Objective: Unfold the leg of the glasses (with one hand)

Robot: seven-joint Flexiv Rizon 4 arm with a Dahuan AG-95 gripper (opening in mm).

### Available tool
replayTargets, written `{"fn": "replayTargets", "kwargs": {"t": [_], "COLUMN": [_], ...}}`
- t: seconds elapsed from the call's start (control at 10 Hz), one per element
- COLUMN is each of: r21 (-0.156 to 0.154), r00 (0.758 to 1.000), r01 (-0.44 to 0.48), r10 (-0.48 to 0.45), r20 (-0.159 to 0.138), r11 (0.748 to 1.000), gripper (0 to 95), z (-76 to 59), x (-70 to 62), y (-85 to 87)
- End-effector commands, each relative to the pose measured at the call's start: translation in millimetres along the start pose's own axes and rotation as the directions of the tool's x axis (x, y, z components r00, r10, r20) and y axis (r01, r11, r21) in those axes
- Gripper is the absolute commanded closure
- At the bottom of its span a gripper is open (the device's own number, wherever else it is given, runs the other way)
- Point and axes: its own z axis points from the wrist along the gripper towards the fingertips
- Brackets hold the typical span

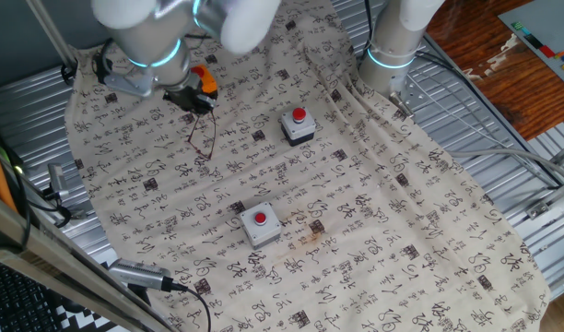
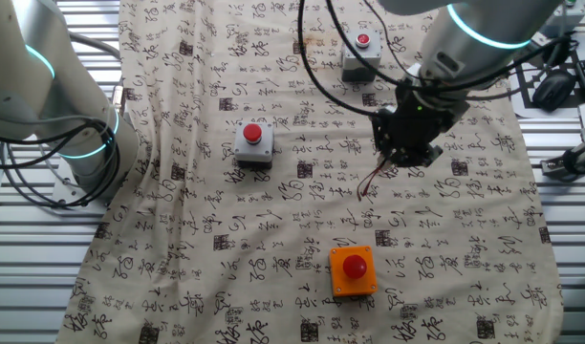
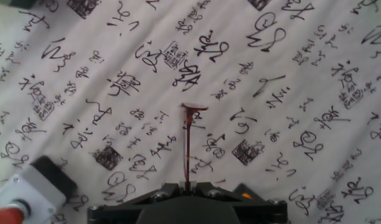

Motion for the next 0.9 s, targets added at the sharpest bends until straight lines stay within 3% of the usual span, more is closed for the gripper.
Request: {"fn": "replayTargets", "kwargs": {"t": [0.1, 0.7, 0.8, 0.9], "r21": [-0.002, -0.005, -0.008, -0.014], "r00": [1.0, 1.0, 1.0, 1.0], "r01": [0.0, 0.001, 0.002, 0.01], "r10": [0.0, -0.001, -0.002, -0.01], "r20": [0.001, 0.006, 0.009, 0.011], "r11": [1.0, 1.0, 1.0, 1.0], "gripper": [95.0, 95.0, 95.0, 95.0], "z": [0.1, -4.5, -7.3, -19.0], "x": [-0.9, -0.5, 0.6, 4.9], "y": [-0.6, -0.6, -1.3, -4.8]}}
